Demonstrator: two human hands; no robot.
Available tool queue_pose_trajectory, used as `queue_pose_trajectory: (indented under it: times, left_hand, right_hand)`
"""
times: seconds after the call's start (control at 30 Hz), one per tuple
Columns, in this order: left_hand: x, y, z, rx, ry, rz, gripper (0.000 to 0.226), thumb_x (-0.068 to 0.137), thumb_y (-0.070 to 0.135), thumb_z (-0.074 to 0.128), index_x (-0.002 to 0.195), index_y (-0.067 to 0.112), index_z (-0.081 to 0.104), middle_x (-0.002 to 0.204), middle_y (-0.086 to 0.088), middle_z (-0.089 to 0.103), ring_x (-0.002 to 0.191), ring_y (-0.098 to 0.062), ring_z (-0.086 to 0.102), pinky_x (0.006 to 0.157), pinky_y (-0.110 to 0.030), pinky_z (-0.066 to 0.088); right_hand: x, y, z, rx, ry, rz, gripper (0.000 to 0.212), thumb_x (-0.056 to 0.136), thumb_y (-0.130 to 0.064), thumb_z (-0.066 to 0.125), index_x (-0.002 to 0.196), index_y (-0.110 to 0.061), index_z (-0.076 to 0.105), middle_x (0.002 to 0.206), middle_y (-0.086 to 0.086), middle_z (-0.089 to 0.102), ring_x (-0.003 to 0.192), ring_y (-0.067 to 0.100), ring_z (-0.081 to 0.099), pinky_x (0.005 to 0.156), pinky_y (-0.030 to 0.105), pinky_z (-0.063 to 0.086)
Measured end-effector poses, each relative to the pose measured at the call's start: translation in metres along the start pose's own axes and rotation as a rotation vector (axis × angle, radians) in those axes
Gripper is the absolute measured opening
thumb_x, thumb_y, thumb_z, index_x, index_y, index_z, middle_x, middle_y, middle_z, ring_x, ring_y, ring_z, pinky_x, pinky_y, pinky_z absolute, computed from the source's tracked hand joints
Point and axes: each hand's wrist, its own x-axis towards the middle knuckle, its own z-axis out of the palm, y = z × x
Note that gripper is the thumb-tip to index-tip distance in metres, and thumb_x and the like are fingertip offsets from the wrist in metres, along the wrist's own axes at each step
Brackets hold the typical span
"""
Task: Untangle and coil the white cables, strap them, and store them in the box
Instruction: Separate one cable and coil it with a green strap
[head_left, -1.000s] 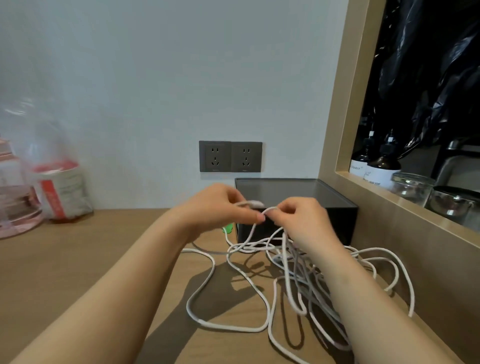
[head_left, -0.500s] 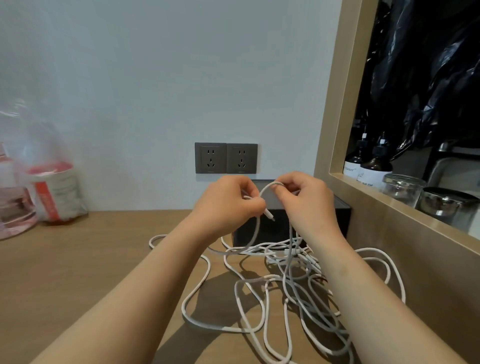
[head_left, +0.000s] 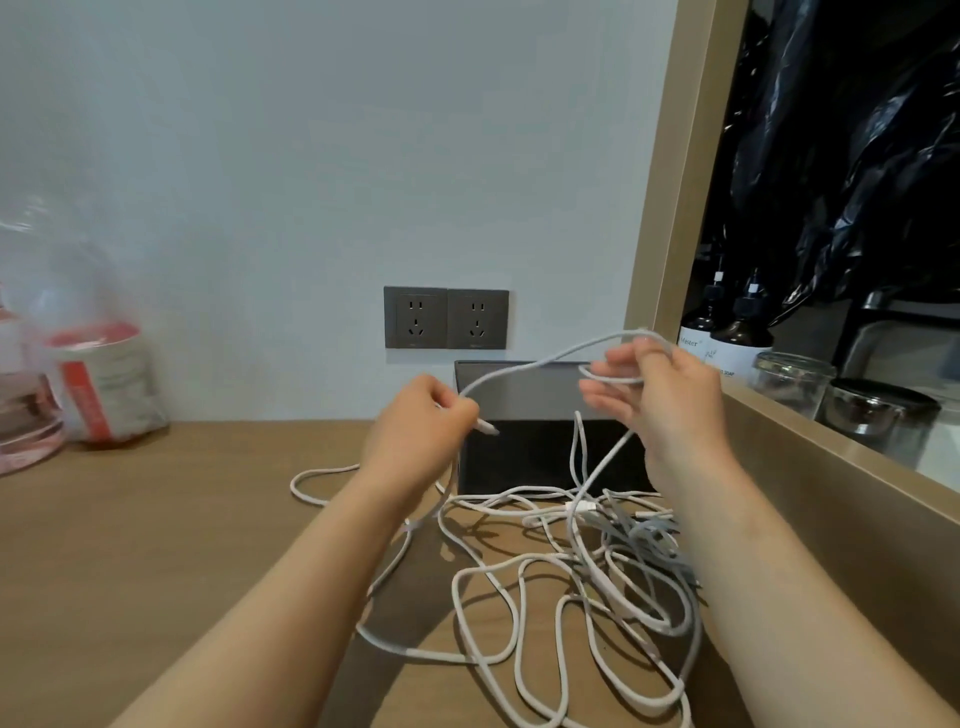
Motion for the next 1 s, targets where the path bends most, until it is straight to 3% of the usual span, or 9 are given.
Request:
queue_pose_trajectory:
  times: [0.1,0.27,0.4,0.5,0.63,0.73,0.8,0.9,1.0]
  left_hand:
    - [-0.007,-0.001,0.008,0.092,-0.055,0.117,0.013,0.081,0.014,0.057,0.081,0.023,0.048,0.071,0.002,0.055,0.067,-0.019,0.051,0.066,-0.034,0.044]
    - [-0.009,0.017,0.003,-0.302,-0.354,0.142,0.043,0.086,0.013,0.064,0.123,0.033,0.054,0.090,0.002,0.059,0.077,-0.008,0.057,0.062,-0.013,0.046]
    - [-0.007,0.022,-0.001,-0.260,-0.435,0.168,0.024,0.089,0.018,0.060,0.109,0.030,0.066,0.087,0.005,0.058,0.077,-0.008,0.050,0.062,-0.018,0.038]
    - [-0.008,0.021,0.001,-0.222,-0.421,0.243,0.015,0.087,0.021,0.064,0.095,0.032,0.068,0.092,0.010,0.065,0.086,-0.006,0.058,0.068,-0.016,0.044]
    - [-0.011,0.019,0.005,-0.130,-0.363,0.346,0.007,0.082,0.024,0.069,0.079,0.031,0.067,0.084,0.001,0.067,0.075,-0.009,0.057,0.071,-0.023,0.049]
    - [-0.008,0.016,0.006,-0.050,-0.288,0.398,0.014,0.088,0.020,0.061,0.079,0.031,0.059,0.072,0.001,0.058,0.062,-0.004,0.048,0.059,-0.016,0.043]
    - [-0.003,0.012,0.005,-0.070,-0.181,0.357,0.016,0.093,0.018,0.054,0.081,0.028,0.052,0.071,0.003,0.053,0.063,-0.008,0.047,0.061,-0.022,0.042]
    - [0.000,0.010,0.006,-0.121,-0.099,0.297,0.014,0.096,0.017,0.048,0.084,0.025,0.047,0.074,0.000,0.051,0.067,-0.015,0.047,0.063,-0.030,0.042]
    - [-0.002,0.011,0.005,-0.049,-0.086,0.346,0.012,0.097,0.017,0.046,0.087,0.024,0.046,0.074,0.002,0.050,0.065,-0.011,0.046,0.056,-0.015,0.040]
  right_hand:
    - [-0.006,-0.021,0.009,0.146,-0.155,-0.043,0.029,0.099,-0.018,0.040,0.080,-0.007,0.059,0.075,0.012,0.067,0.063,0.021,0.067,0.058,0.025,0.057]
    - [-0.010,-0.031,0.013,-0.043,-0.282,-0.103,0.032,0.100,-0.029,0.035,0.087,-0.011,0.059,0.055,0.004,0.064,0.046,0.015,0.058,0.044,0.021,0.047]
    - [-0.011,-0.027,0.013,-0.143,-0.273,-0.115,0.029,0.101,-0.029,0.032,0.090,-0.015,0.054,0.048,0.002,0.060,0.037,0.011,0.049,0.037,0.018,0.040]
    - [-0.009,-0.022,0.013,-0.183,-0.220,-0.151,0.026,0.101,-0.029,0.033,0.083,-0.015,0.047,0.051,0.001,0.052,0.034,0.009,0.043,0.034,0.017,0.034]
    - [-0.006,-0.016,0.015,-0.207,-0.208,-0.179,0.022,0.099,-0.030,0.039,0.091,-0.009,0.044,0.058,0.002,0.045,0.034,0.010,0.043,0.033,0.019,0.034]
    - [-0.006,-0.009,0.013,-0.402,-0.123,-0.298,0.023,0.092,-0.036,0.052,0.091,-0.013,0.048,0.068,-0.001,0.049,0.054,0.010,0.050,0.048,0.019,0.039]
    - [-0.007,0.000,0.008,-0.651,-0.120,-0.395,0.030,0.084,-0.045,0.060,0.096,-0.019,0.050,0.084,-0.008,0.048,0.077,0.009,0.049,0.066,0.022,0.040]
    - [-0.010,0.021,0.005,-1.185,-0.271,-0.201,0.052,0.073,-0.054,0.068,0.110,-0.023,0.048,0.103,-0.010,0.045,0.102,0.013,0.047,0.087,0.032,0.042]
    - [-0.009,0.040,0.003,-1.277,-0.424,0.117,0.030,0.077,-0.040,0.069,0.091,-0.016,0.060,0.085,-0.002,0.063,0.081,0.015,0.062,0.079,0.034,0.053]
